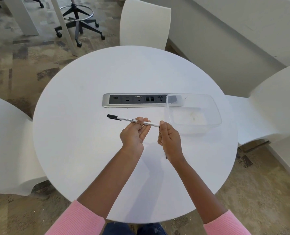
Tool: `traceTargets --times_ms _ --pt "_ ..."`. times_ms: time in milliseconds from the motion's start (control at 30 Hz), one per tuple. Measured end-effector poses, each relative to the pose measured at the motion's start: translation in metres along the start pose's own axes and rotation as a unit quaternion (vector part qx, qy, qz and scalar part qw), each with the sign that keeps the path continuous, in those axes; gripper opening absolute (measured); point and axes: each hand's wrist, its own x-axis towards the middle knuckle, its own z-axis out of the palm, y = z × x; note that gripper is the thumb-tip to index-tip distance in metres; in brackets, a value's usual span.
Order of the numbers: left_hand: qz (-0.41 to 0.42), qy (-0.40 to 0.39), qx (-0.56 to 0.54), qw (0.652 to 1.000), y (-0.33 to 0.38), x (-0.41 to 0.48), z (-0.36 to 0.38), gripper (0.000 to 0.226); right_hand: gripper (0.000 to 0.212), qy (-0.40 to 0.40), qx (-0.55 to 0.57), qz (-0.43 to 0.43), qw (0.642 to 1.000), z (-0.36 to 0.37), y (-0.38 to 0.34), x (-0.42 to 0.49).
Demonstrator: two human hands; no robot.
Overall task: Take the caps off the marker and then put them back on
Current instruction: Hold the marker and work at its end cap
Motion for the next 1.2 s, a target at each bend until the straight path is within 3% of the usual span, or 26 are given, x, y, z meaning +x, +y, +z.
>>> traceTargets --times_ms 133,233,300,400,500,600,700,900,1200 --pt "-0.034 0.010 -0.020 0.999 0.000 0.001 -0.002 0.011 0.035 -0.023 -0.133 -0.099 0.986 -0.009 0.004 0.002" --pt "-0.062 0.003 -0.017 0.998 0.001 0.003 -0.006 0.010 0.029 -0.052 -0.260 -0.182 0.947 -0.021 0.006 0.008" --pt "-0.074 -0.009 -0.005 0.997 0.002 0.006 -0.009 0.010 0.027 -0.061 -0.292 -0.190 0.935 -0.025 0.008 0.009" --pt "-0.054 -0.048 0.031 0.997 0.004 0.011 -0.013 0.009 0.035 -0.059 -0.198 -0.097 0.974 -0.021 0.010 0.006" --pt "-0.018 -0.085 0.045 0.995 0.008 0.016 -0.016 0.009 0.043 -0.042 0.040 0.087 0.995 -0.012 0.008 0.003" --pt "0.002 -0.110 0.028 0.994 0.014 0.021 -0.020 0.017 0.044 -0.039 0.216 0.263 0.939 -0.016 0.004 0.001" --pt "0.022 -0.137 0.049 0.989 0.015 0.021 -0.025 0.017 0.042 -0.055 0.279 0.341 0.896 -0.022 0.002 -0.001" --pt "0.065 -0.154 0.075 0.983 0.012 0.019 -0.026 0.015 0.043 -0.058 0.320 0.378 0.867 -0.024 -0.004 -0.001" --pt "0.078 -0.056 0.000 0.995 0.009 0.010 -0.022 0.014 0.041 -0.021 0.232 0.245 0.941 -0.010 -0.007 -0.001"
